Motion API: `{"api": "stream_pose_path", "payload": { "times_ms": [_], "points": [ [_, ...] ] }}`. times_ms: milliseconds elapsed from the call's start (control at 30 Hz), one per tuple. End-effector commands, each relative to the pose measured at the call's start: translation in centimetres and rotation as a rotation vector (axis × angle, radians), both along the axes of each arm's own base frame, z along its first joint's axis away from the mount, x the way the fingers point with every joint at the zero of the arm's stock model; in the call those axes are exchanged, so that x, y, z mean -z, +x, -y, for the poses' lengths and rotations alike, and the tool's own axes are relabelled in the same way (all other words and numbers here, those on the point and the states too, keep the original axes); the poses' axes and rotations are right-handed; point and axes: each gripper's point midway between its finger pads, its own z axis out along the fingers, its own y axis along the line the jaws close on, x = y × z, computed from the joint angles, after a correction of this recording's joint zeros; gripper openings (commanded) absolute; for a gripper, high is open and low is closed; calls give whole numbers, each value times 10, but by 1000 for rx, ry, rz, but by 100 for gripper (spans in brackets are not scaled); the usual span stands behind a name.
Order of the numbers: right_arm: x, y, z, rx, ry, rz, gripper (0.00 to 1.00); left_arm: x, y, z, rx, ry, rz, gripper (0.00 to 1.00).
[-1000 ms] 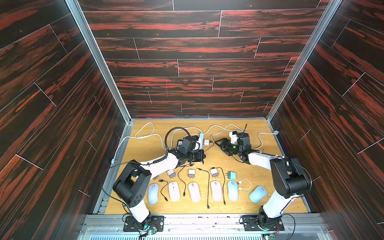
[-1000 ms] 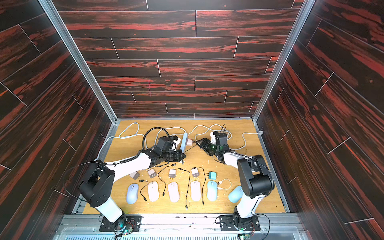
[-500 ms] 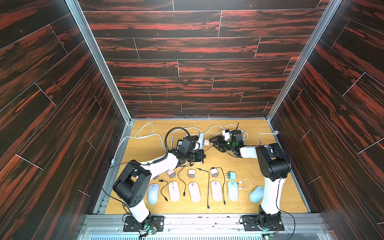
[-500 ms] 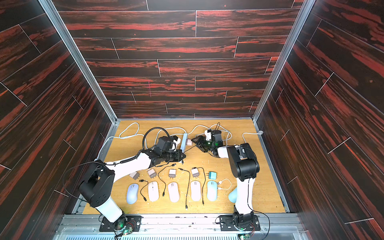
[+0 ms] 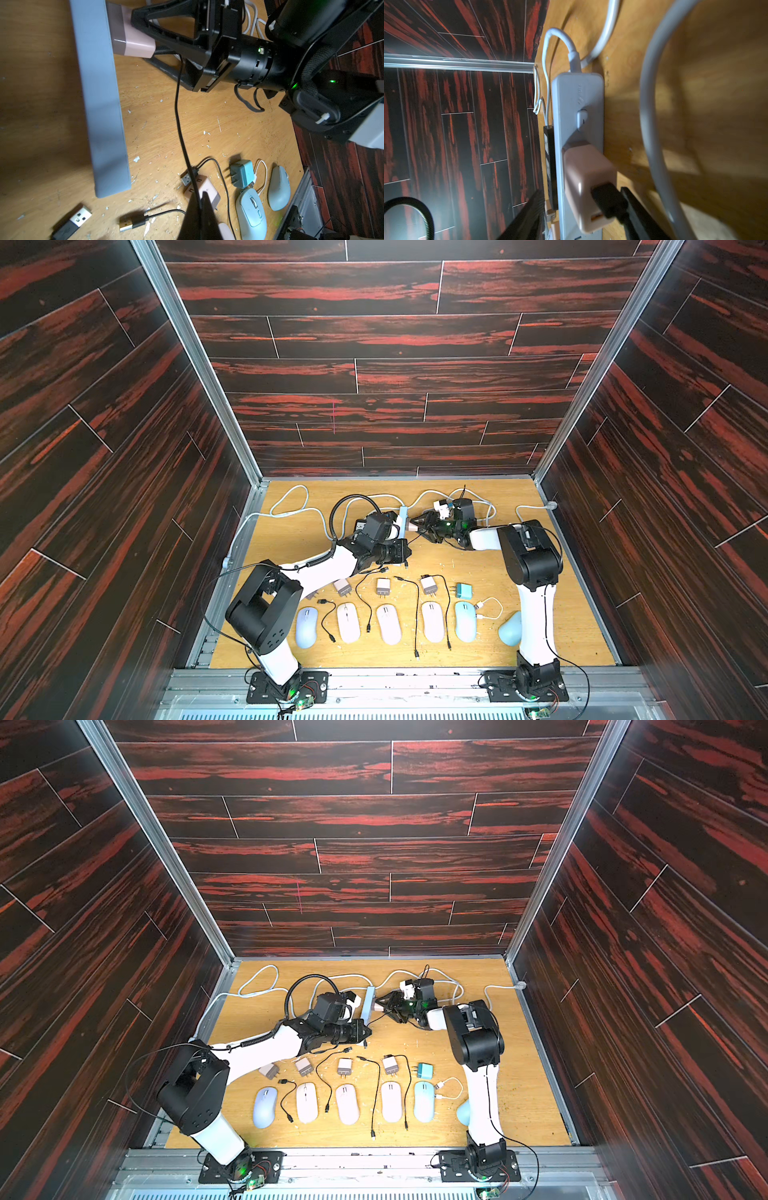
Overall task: Unplug the wireless mouse
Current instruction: Remove the plug from the socket.
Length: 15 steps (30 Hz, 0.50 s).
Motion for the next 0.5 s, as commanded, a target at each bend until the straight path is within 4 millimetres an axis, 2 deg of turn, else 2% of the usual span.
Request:
{"api": "stream_pose_path", "payload": {
  "times_ms": [0, 267, 467],
  "points": [
    [-4, 0, -9, -38, 47, 10, 58, -33, 2, 3, 3, -41, 58, 0],
    [4, 4, -16, -62, 75, -5, 51, -35, 0, 2, 9, -44, 56, 0],
    [4, 4, -18, -68, 73, -3, 40, -34, -1, 3, 9, -42, 50, 0]
  ]
}}
